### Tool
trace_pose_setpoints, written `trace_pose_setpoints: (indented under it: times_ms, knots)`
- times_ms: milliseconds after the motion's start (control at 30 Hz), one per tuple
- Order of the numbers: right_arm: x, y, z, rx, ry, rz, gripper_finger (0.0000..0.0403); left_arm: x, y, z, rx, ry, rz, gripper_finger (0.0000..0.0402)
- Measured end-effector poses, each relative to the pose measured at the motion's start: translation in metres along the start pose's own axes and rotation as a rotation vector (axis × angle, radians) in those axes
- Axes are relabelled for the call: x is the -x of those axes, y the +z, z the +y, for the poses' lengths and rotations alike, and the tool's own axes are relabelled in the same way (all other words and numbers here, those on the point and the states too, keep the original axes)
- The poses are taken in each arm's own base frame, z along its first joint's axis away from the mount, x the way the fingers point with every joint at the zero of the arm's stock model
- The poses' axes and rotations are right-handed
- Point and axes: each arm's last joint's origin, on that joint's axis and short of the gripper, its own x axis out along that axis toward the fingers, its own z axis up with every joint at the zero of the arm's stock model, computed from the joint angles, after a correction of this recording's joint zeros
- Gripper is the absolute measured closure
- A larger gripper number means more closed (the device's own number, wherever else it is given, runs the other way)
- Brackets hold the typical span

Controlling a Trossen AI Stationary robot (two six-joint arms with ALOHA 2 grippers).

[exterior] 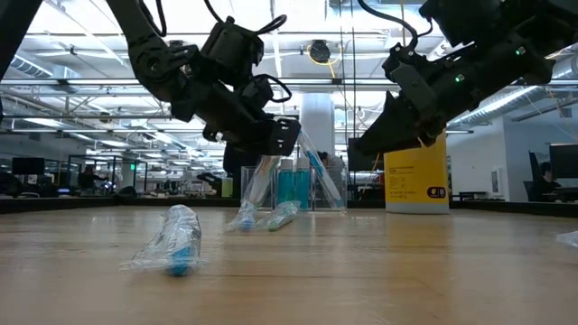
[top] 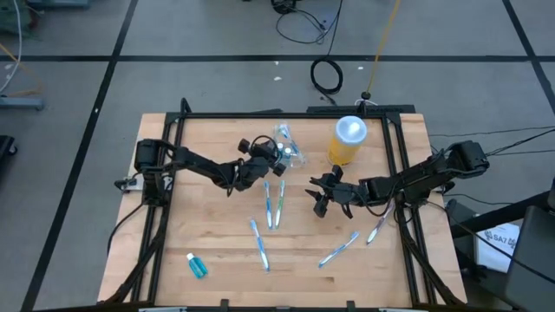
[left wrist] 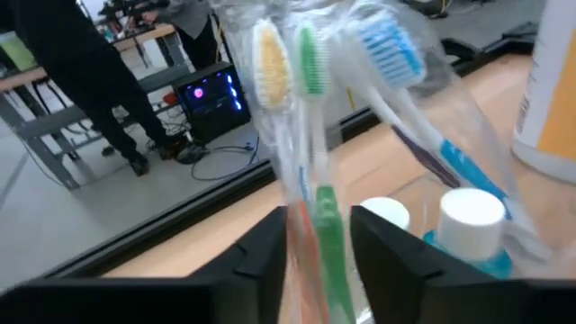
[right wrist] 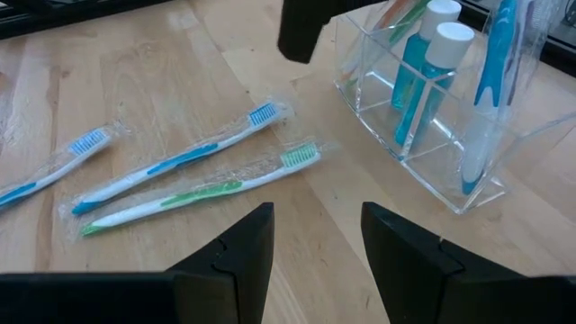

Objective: Pick & Place toothbrushing station
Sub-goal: Put the orange toothbrush into the left compartment of the transparent organizer, then put the blue mouthwash into the middle compartment of the transparent organizer

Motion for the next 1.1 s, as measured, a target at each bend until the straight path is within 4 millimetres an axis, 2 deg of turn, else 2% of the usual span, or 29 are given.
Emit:
trace_pose_setpoints:
  times_ms: [200,400,500,800,967,1100]
  knots:
    - [0.000,0.000,0.000,-0.001,-0.001,-0.001,0.0243,0.016,0.010,-0.001,-0.039,-0.025,0.011,0.0216]
    - [0.001,-0.002,0.002,-0.095,0.003,0.012,0.0243,0.042,0.028,0.014,0.030,-0.044,0.091,0.0209]
    - [0.001,-0.008,0.008,-0.099,0.019,0.028,0.0243,0.057,0.039,0.026,0.068,-0.114,0.159,0.0213]
    - [-0.002,-0.026,0.021,-0.073,0.047,0.074,0.0243,0.104,0.061,0.054,0.134,-0.601,0.462,0.0231]
    - [-0.004,-0.031,0.023,-0.058,0.048,0.091,0.0243,0.132,0.056,0.060,-0.024,-0.935,0.652,0.0234]
    - [-0.004,-0.029,0.024,-0.071,0.056,0.070,0.0243,0.156,0.042,0.062,-0.134,-1.143,0.898,0.0234]
